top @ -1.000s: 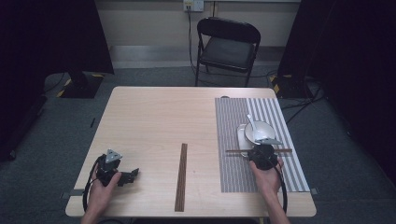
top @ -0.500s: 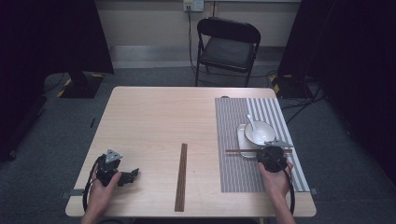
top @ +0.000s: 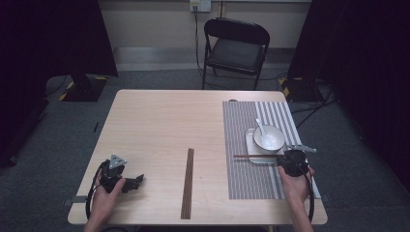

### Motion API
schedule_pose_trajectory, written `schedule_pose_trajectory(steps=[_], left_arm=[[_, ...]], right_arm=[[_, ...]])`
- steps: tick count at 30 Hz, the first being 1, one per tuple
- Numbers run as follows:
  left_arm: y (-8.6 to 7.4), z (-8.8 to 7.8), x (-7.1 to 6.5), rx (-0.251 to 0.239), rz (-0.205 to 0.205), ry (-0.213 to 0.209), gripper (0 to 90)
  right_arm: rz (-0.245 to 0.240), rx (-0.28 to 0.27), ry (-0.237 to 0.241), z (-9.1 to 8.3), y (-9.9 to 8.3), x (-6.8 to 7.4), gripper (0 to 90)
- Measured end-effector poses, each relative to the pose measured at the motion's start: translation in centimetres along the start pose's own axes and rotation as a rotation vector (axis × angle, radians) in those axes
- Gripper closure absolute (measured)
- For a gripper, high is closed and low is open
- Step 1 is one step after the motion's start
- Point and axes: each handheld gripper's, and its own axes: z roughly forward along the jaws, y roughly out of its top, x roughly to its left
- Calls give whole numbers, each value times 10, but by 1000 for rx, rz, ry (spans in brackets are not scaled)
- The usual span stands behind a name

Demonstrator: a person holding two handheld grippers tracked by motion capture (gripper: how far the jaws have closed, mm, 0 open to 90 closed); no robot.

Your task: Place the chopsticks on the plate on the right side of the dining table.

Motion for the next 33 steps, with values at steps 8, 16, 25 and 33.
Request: schedule_pose_trajectory(steps=[8, 16, 25, 33], left_arm=[[0, 0, 0, 0, 0, 0, 0], [0, 0, 0, 0, 0, 0, 0], [0, 0, 0, 0, 1, 0, 0], [0, 0, 0, 0, 0, 0, 0]], right_arm=[[-21, -12, 22, -5, 1, 11, 769], [-163, -36, 148, -14, 6, 77, 762], [-268, -3, 249, 11, 11, 152, 774], [-273, 23, 245, 28, 11, 165, 776]])
